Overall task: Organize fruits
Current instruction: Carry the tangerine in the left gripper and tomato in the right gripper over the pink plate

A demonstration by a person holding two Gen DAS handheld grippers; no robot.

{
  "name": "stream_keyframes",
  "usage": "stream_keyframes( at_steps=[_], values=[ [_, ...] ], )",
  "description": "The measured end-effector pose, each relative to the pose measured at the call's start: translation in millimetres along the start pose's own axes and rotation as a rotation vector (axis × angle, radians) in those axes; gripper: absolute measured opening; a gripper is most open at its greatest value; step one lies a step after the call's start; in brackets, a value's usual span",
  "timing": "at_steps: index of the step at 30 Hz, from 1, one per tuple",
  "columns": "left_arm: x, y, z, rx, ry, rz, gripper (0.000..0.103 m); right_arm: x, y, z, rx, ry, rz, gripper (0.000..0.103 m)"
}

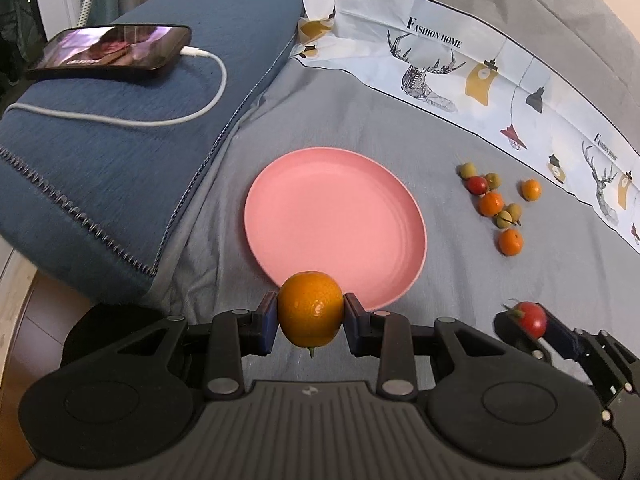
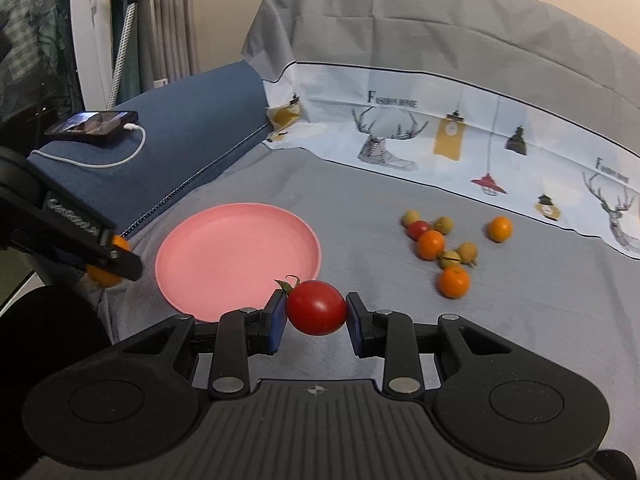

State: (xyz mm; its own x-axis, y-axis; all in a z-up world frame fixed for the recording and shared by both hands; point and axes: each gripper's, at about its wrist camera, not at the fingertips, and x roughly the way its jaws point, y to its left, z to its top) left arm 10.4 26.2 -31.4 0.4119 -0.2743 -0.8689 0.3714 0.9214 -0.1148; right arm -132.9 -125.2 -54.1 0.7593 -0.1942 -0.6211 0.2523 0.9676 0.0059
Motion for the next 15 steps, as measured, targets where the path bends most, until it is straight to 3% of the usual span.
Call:
stream_keyframes(
  at_steps=[15],
  values=[
    [59,0,32,0.020,0.057,0.025,0.038,66,13,15,-0.010,0.063,0.036,0.033]
  ],
)
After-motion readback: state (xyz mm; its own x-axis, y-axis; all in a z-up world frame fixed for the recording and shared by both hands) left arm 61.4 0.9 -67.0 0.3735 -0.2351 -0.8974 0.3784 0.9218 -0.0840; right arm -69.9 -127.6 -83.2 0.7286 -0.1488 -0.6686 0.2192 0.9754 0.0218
